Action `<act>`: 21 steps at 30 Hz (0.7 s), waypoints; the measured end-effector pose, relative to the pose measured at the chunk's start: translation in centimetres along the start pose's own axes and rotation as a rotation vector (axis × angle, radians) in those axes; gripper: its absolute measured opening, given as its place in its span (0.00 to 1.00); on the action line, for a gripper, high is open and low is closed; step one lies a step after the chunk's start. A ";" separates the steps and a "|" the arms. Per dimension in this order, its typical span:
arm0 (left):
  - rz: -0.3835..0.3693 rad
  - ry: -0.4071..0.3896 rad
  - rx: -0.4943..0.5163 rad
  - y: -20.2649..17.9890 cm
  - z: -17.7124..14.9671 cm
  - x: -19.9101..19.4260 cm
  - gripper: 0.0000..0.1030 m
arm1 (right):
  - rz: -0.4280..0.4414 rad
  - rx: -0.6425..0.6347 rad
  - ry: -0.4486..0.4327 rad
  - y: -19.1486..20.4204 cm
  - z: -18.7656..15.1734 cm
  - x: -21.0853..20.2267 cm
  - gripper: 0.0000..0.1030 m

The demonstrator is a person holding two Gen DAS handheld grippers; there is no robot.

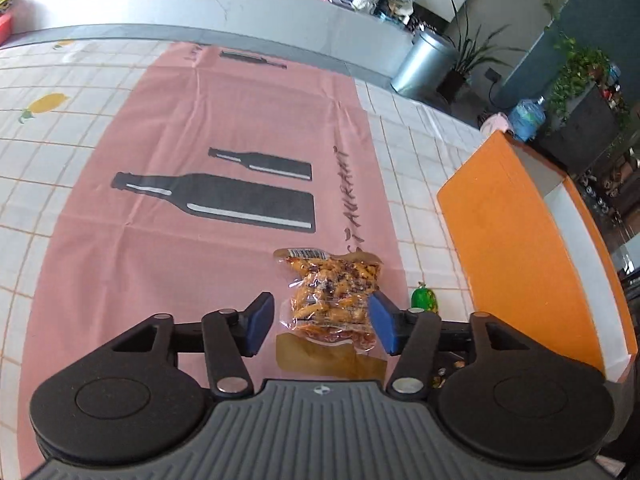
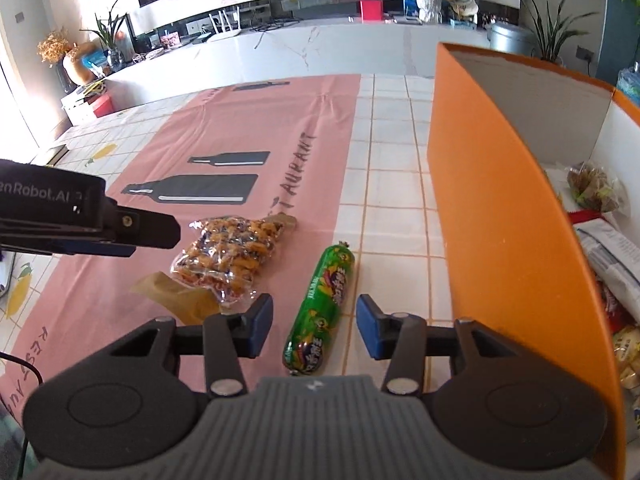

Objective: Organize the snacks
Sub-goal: 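Grasp the green sausage snack with the right gripper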

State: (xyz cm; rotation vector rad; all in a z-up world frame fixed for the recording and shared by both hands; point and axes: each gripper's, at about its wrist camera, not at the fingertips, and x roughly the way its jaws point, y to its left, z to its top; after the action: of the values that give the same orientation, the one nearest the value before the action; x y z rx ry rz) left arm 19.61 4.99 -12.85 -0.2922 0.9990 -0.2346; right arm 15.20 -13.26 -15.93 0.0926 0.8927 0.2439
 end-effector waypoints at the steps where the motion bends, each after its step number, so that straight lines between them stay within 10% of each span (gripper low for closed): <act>1: -0.001 0.014 0.002 0.2 0.0 0.6 0.66 | 0.016 0.014 0.012 -0.2 0.1 0.3 0.23; 21: -0.015 0.018 0.003 0.0 -0.7 2.5 0.64 | 0.093 -0.064 -0.016 1.4 0.9 1.7 0.21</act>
State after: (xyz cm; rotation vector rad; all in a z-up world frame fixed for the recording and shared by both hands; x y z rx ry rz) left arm 20.32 4.08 -15.20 -0.2950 1.0143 -0.2529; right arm 16.70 -11.47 -16.40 0.0766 0.8648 0.3578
